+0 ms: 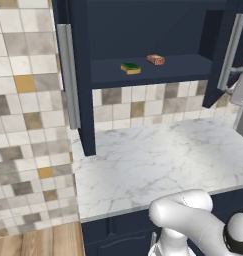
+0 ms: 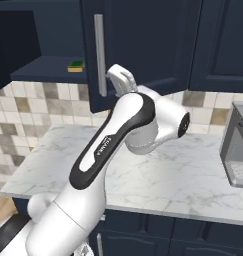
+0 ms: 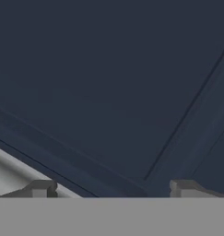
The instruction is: Pick up the bar soap and sponge from the sink, and place them back in the cabinet, and close the cabinet doors.
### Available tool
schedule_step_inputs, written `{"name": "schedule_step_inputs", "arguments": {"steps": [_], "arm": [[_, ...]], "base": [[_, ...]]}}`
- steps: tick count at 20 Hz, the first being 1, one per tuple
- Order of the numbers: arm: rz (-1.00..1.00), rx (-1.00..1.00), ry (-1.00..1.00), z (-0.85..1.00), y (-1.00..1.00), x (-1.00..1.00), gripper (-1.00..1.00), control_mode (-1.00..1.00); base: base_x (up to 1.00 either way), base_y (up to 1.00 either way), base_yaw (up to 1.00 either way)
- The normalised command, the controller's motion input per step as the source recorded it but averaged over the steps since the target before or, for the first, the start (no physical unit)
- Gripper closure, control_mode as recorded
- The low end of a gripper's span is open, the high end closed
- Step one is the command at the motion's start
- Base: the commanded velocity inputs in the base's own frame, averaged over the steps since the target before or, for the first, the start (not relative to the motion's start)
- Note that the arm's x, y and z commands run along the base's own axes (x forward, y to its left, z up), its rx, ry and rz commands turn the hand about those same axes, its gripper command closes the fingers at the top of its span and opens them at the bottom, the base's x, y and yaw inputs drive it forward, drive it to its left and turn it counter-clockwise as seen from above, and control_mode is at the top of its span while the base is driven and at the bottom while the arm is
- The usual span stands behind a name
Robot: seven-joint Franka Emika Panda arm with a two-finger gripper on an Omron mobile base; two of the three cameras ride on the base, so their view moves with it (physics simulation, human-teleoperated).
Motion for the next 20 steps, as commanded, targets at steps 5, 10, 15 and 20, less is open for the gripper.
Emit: {"name": "schedule_step_inputs", "arguments": {"steps": [5,10,15,20], "arm": [[-0.07,0.00,0.00,0.05,0.49,0.39,-1.00,-1.00],[-0.08,-0.01,0.00,0.01,0.52,0.41,-1.00,-1.00],[-0.07,0.00,-0.01,0.00,0.45,0.39,-1.00,-1.00],[-0.06,-0.01,0.00,0.00,0.45,0.38,-1.00,-1.00]], "base": [[0.00,0.00,0.00],[0.00,0.00,0.00],[0.00,0.00,0.00],[0.00,0.00,0.00]]}}
